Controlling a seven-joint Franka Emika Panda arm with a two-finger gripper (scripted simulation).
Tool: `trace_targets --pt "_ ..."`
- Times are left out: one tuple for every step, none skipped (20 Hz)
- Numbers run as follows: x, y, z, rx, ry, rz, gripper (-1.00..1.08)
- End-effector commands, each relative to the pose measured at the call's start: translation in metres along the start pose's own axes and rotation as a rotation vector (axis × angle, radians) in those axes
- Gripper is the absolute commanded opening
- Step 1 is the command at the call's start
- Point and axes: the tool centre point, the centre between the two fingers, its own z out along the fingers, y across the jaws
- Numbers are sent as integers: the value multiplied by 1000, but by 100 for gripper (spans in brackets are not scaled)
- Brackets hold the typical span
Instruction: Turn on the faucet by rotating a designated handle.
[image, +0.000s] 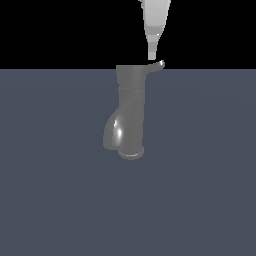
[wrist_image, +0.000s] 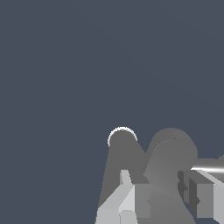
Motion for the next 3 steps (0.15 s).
trace_targets --pt "31 -2 20 -36 3 45 -100" --pt "34 -5 21 -38 3 48 -100" --pt "34 -5 21 -38 3 48 -100"
